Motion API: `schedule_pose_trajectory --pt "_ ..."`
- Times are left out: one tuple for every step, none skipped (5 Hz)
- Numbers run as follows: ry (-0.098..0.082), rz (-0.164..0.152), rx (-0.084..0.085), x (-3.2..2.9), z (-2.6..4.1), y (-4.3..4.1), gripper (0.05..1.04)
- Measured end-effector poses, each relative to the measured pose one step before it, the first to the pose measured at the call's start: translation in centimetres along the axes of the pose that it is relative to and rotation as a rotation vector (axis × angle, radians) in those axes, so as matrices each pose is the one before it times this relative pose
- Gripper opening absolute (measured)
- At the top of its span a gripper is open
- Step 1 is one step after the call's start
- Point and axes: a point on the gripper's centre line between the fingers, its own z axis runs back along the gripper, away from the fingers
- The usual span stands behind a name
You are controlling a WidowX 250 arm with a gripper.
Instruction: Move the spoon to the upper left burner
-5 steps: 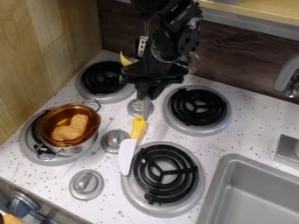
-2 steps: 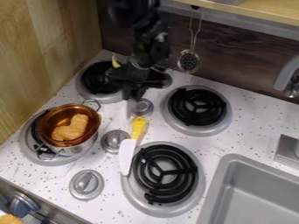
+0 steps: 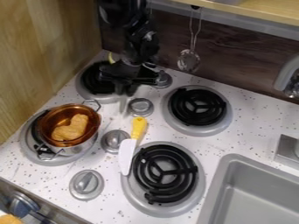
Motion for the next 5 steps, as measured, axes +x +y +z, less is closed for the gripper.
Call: schedule_pose_trajectory --pt "0.0002 -0.0248 -0.0196 0.331 -1.252 0.098 0.227" --pt "-0.0018 -0.0286 -0.0232 0.646 -0.792 0.206 0.246" --pt "-0.0184 -0.0152 -0.0051 0.316 -0.024 0.019 0.3" --pt "-0.0158 -0.0161 -0.0077 0.307 -0.009 -0.025 0.579" --pt "0.0178 -0.015 0.0102 -0.306 -0.025 0.219 0.901"
